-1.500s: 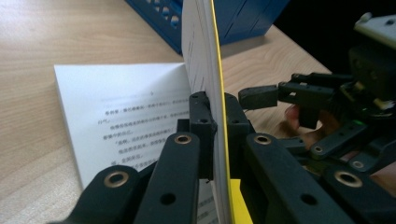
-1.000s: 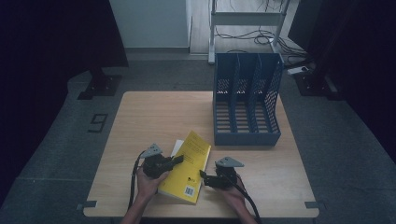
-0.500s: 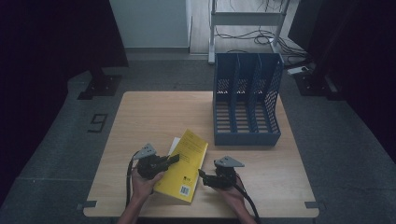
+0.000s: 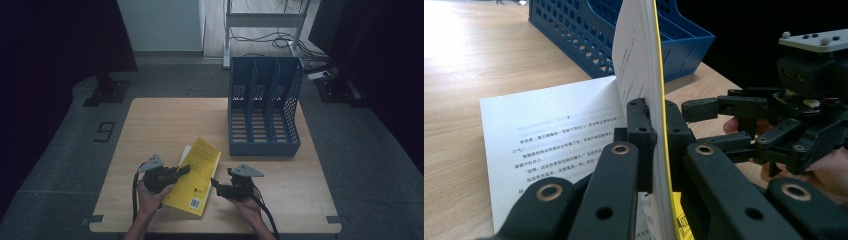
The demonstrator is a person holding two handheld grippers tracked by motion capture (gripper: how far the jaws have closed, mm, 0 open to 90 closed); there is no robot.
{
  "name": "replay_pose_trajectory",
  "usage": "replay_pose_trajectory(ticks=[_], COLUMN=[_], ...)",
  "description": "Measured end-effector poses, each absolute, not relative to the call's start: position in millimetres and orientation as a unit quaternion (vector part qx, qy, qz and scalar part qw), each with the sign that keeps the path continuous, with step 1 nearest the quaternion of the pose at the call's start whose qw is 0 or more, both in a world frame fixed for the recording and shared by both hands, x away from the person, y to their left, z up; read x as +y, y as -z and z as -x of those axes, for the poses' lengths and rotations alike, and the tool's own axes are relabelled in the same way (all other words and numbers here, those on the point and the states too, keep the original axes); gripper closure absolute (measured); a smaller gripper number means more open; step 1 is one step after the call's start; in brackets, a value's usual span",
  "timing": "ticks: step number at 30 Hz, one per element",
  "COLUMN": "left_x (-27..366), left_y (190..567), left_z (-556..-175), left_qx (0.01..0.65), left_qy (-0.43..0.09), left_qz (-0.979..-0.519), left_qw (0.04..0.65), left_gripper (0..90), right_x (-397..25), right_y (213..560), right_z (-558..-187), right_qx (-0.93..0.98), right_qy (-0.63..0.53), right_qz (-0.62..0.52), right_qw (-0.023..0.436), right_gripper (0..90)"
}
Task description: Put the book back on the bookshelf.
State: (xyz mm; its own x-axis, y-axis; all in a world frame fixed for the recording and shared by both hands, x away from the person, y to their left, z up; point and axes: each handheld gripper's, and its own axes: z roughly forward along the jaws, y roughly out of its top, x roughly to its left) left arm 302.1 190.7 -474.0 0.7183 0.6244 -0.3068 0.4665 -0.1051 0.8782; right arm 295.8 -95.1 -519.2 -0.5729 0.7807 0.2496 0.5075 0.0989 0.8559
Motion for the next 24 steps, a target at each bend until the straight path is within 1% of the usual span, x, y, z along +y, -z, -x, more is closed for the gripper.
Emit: replay_pose_trajectory(ticks=[19, 23, 24], left_x=[190, 188, 188], left_y=[463, 460, 459], left_z=[-291, -288, -287], left_qx=[0.352, 0.345, 0.345], left_qy=[-0.075, -0.078, -0.079], left_qz=[-0.736, -0.738, -0.738], left_qw=[0.573, 0.574, 0.574], left_gripper=[86.9, 86.9, 86.9], right_x=[-84, -81, -81], right_y=[513, 520, 521], right_z=[-311, -313, -313], right_qx=[0.732, 0.737, 0.734], right_qy=[-0.513, -0.508, -0.513], right_qz=[-0.434, -0.435, -0.436], right_qw=[0.111, 0.099, 0.089], right_gripper=[18.8, 17.5, 17.4])
